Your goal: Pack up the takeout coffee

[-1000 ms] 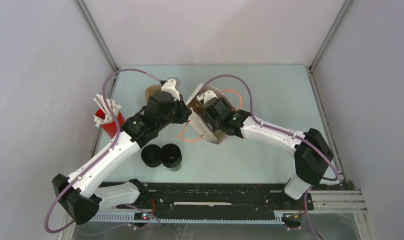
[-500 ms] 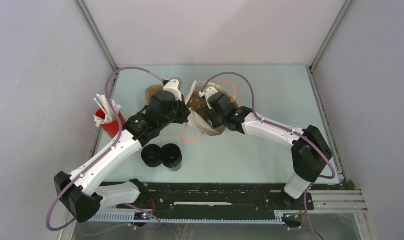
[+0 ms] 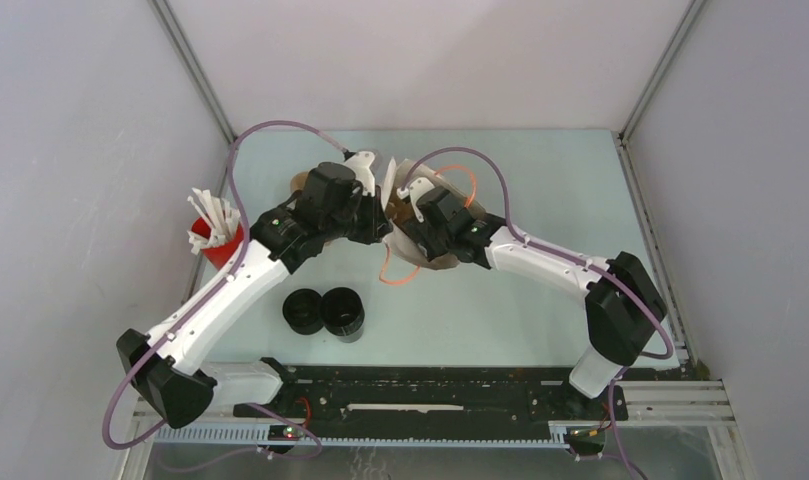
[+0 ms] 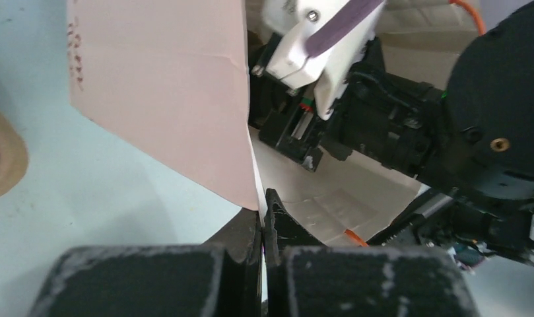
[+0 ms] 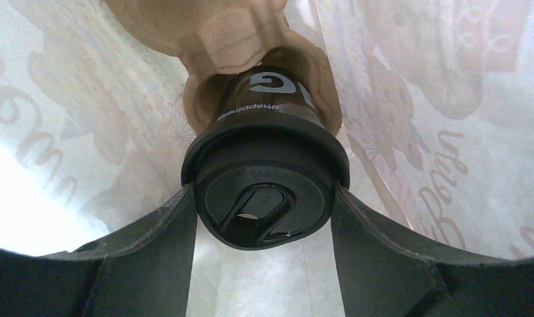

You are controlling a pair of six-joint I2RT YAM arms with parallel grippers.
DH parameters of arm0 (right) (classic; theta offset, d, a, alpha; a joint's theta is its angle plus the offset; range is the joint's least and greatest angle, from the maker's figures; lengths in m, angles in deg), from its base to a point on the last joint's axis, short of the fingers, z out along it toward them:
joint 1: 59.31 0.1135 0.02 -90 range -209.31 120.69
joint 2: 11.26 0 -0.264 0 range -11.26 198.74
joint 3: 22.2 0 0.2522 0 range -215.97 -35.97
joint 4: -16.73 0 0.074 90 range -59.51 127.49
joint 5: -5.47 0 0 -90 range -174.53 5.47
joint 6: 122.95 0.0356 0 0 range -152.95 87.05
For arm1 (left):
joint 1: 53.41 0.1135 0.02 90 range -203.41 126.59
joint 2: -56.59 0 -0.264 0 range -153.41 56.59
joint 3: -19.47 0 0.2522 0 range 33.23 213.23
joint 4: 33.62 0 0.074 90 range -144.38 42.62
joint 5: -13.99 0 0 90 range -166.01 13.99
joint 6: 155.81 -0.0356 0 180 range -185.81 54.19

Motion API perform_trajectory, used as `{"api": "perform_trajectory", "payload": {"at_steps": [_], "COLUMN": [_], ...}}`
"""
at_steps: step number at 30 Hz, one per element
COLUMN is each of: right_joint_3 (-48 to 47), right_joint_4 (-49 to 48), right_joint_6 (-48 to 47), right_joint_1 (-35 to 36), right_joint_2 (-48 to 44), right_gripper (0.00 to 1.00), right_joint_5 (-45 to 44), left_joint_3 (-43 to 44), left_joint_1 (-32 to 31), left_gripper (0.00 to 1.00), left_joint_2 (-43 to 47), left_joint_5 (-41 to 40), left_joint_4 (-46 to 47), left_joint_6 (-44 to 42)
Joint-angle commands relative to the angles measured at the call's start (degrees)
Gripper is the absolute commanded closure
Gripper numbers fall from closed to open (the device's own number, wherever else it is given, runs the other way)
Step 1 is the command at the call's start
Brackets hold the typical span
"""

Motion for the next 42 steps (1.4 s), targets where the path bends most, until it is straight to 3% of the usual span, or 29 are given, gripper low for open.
{"api": "perform_trajectory", "payload": {"at_steps": [1, 7, 14, 20, 31, 39, 42], "right_joint_3": [-1.1, -1.1, -2.5, -2.5, -2.6, -5.1, -5.2], "right_joint_4": [5.8, 9.4, 20.4, 25.6, 24.2, 26.1, 27.0], "right_joint_6": [-1.1, -0.9, 2.1, 3.0, 1.1, 1.9, 1.6], "right_joint_1": [0.6, 1.4, 3.0, 3.4, 0.6, 0.3, 0.7], "right_joint_2": [-2.2, -5.8, -10.4, -9.8, -2.4, 3.3, 4.9], "right_gripper": [1.00, 1.00, 1.00, 1.00, 1.00, 1.00, 1.00], "right_joint_5": [-1.4, -1.4, 1.5, 4.8, 13.0, 15.6, 15.6], "left_joint_3": [4.6, 5.1, 5.3, 6.0, 10.7, 19.3, 23.6], "left_joint_1": [-0.3, -0.3, -0.3, -0.3, 4.6, 5.3, 5.5], "left_gripper": [1.00, 1.00, 1.00, 1.00, 1.00, 0.94, 0.88], "left_joint_2": [0.2, 0.4, 0.1, -1.4, -7.6, -11.8, -13.8], "left_joint_5": [12.0, 16.8, 22.6, 25.0, 22.7, 18.0, 15.9], "left_joint_4": [-3.3, -2.9, -2.5, -4.1, -15.3, -26.1, -30.1], "left_joint_6": [0.0, 1.1, 3.9, 5.6, 7.4, 7.6, 7.2]}}
